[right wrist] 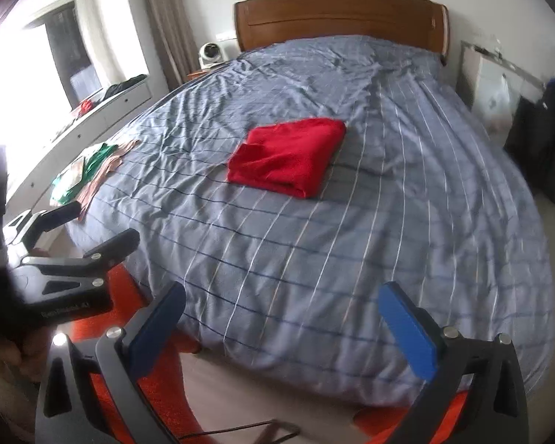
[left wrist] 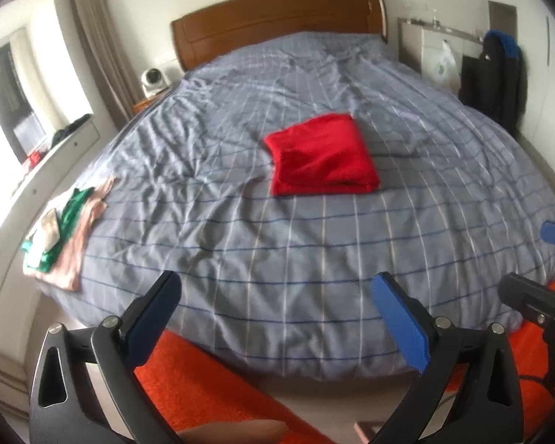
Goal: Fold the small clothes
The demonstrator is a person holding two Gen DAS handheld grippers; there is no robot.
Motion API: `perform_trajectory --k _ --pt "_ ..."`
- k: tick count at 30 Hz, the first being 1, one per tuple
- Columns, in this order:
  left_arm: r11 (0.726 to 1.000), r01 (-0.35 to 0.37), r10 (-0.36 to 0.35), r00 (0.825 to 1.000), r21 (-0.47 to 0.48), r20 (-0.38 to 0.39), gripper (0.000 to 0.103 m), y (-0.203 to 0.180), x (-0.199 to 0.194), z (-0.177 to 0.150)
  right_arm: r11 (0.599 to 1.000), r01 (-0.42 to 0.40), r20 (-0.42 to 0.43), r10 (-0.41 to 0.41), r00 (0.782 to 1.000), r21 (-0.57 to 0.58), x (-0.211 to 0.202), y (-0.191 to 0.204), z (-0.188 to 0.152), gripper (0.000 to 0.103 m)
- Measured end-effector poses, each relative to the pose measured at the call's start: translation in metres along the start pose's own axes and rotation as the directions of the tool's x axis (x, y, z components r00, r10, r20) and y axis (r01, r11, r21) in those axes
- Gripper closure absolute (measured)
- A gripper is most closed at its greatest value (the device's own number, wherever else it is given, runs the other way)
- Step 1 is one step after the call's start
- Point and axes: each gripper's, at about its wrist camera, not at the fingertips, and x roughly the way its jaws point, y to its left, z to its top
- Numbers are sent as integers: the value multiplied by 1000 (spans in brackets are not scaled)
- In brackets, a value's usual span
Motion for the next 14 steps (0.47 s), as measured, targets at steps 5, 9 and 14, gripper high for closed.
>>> perform_trajectory --k 5,9,14 --pt "999 29 -29 1000 -26 11 0 3 -3 0 998 56 19 -55 998 -35 -1 1 3 1" --pt "996 60 -59 998 -63 18 0 9 -4 0 996 71 34 -70 997 -52 -3 3 5 1" --pt "998 39 -36 999 -55 39 0 7 -6 0 997 56 19 -55 998 -45 2 4 3 1"
